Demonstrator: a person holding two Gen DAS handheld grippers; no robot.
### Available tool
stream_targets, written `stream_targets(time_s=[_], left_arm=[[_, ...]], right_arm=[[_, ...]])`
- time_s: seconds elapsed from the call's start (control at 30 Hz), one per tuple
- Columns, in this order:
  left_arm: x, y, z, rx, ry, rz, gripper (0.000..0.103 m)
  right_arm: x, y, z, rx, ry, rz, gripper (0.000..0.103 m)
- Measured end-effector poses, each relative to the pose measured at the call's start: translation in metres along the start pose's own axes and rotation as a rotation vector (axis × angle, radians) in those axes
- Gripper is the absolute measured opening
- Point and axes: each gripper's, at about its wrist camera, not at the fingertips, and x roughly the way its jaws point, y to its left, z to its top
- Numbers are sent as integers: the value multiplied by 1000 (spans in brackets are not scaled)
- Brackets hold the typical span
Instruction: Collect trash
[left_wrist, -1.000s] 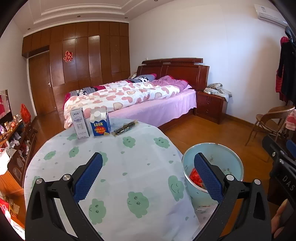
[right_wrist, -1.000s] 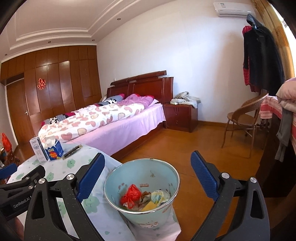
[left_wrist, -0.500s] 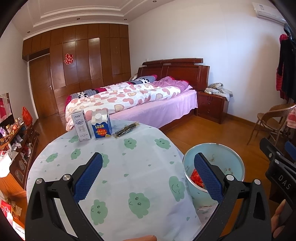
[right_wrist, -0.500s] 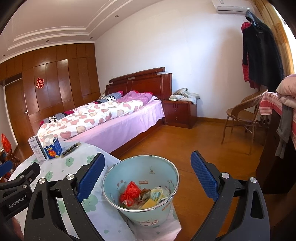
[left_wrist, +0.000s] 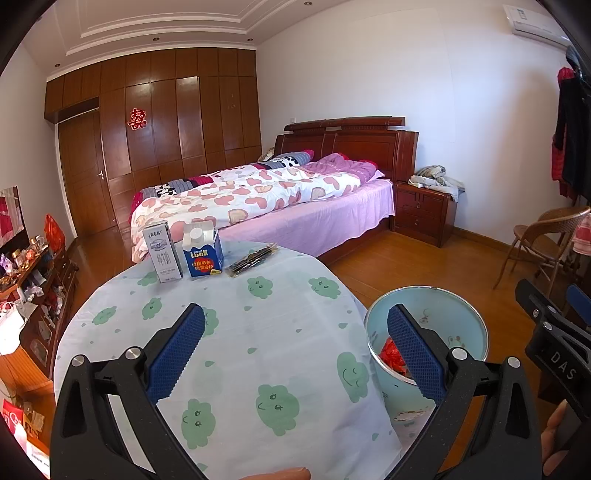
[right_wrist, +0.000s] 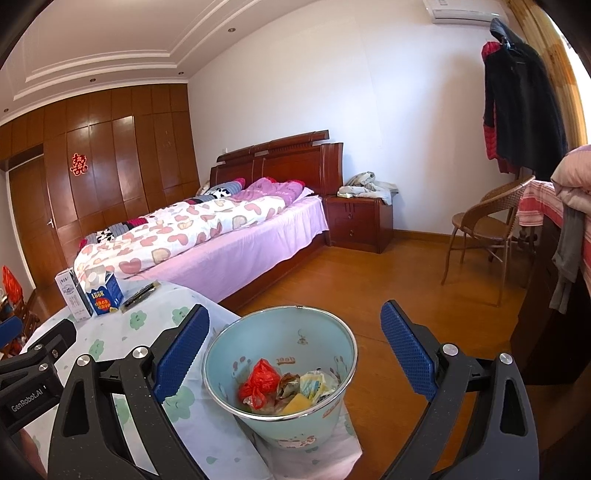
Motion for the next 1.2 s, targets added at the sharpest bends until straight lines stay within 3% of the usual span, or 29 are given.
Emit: stream_targets(time_s=[1.2], left_arm=[[3,-2,1,-9,14,33,97]], right_arm=[[4,-7,-3,9,16,-8,92]])
